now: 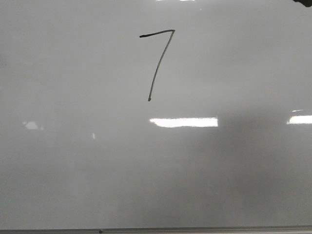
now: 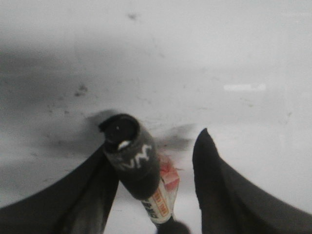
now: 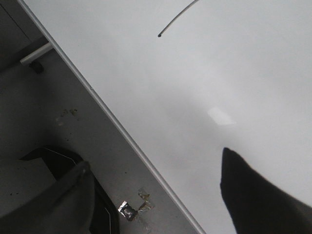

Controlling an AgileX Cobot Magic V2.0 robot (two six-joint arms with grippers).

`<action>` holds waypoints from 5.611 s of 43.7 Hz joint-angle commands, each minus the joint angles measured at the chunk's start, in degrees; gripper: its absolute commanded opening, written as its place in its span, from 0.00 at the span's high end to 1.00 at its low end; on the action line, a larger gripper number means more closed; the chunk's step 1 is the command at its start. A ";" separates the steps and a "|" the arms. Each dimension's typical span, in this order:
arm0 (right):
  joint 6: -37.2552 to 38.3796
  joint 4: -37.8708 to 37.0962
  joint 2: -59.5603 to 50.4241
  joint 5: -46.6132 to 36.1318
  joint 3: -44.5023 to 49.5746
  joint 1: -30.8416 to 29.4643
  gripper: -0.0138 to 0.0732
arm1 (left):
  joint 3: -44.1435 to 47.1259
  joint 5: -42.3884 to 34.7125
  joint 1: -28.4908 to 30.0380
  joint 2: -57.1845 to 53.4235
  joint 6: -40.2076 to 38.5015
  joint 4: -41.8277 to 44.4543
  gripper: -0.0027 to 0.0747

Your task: Write number 7 on whiteboard

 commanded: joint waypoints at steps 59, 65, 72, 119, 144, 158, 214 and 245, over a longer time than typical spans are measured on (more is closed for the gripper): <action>26.37 -8.41 -34.59 -3.04 13.52 -0.42 0.22 | 15.69 9.53 -32.14 -51.03 1.48 -5.42 0.52; 26.37 -8.41 -34.59 -2.46 13.52 -0.42 0.46 | 15.69 9.53 -32.14 -51.03 1.48 -5.59 0.63; 26.37 -8.41 -34.59 -1.99 13.52 -0.42 0.78 | 15.69 9.53 -32.14 -51.03 1.48 -5.85 0.86; 26.27 -8.48 -34.59 -1.71 13.52 -0.42 0.92 | 21.06 3.56 -18.13 -64.89 1.48 3.91 0.99; 26.27 -8.48 -34.59 -1.71 13.52 -0.42 0.92 | 46.22 -19.03 -11.19 -80.93 -14.24 17.57 0.99; 26.27 -8.48 -34.59 -1.71 13.52 -0.42 0.92 | 59.20 -33.85 -5.03 -85.60 -15.71 14.71 0.99; 26.27 -8.48 -34.54 -1.64 13.52 -0.42 0.92 | 62.57 -39.62 -4.14 -86.32 -6.63 6.79 0.99; 26.27 -8.48 -34.54 -1.64 13.52 -0.42 0.92 | 62.57 -39.51 -5.85 -86.32 -6.63 6.79 0.99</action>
